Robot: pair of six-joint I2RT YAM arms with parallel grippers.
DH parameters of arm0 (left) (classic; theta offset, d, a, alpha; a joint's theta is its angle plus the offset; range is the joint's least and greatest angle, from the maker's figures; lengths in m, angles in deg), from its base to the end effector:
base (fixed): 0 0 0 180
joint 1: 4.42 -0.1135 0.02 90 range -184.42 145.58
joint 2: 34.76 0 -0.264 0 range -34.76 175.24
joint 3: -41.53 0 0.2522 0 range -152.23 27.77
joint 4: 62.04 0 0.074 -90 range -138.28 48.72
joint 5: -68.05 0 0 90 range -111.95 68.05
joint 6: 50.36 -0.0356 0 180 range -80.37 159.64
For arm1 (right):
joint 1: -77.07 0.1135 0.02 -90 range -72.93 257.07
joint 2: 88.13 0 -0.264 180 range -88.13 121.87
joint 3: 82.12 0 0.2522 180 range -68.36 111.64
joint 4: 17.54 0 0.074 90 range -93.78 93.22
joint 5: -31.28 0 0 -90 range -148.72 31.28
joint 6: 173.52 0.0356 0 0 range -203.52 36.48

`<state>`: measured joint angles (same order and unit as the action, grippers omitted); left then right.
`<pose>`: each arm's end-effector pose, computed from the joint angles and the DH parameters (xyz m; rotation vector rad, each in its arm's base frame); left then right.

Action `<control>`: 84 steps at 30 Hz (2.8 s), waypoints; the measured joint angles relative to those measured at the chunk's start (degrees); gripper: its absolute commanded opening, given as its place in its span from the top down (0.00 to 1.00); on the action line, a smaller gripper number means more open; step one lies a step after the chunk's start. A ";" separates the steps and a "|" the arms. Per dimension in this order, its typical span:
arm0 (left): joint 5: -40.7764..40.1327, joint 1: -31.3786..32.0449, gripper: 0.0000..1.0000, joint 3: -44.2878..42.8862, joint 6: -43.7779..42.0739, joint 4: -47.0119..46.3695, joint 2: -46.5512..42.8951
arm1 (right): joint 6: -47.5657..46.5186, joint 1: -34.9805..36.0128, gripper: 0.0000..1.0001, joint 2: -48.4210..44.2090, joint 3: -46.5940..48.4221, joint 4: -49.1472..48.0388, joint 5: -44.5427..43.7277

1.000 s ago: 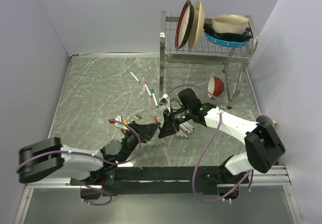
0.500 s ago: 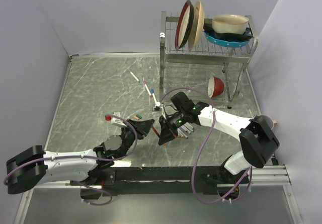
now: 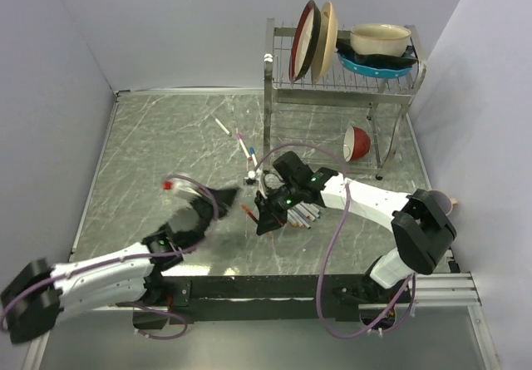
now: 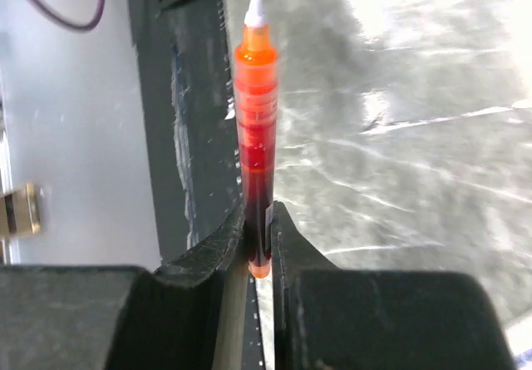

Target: Open the pen caps

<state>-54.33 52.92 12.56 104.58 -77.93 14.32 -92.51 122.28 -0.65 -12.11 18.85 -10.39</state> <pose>0.1173 -0.1477 0.2186 -0.5721 1.6715 -1.1487 0.1971 0.2363 0.2227 -1.4616 2.0544 1.3169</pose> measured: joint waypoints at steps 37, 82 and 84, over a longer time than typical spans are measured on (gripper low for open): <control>7.19 -24.17 0.83 6.38 13.27 38.58 -7.93 | -7.15 5.09 0.65 12.35 4.17 10.91 -42.73; 16.28 -27.04 0.03 -23.47 -13.86 28.17 21.33 | -14.80 -14.25 0.60 -13.79 4.07 13.68 -18.08; 17.31 -28.30 0.03 -31.28 -15.87 29.66 29.20 | -15.15 -14.67 0.60 -16.44 3.43 13.20 -16.61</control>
<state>-37.02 24.61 -18.71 88.71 -48.27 43.52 -107.66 107.61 -17.08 -8.68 32.05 -27.00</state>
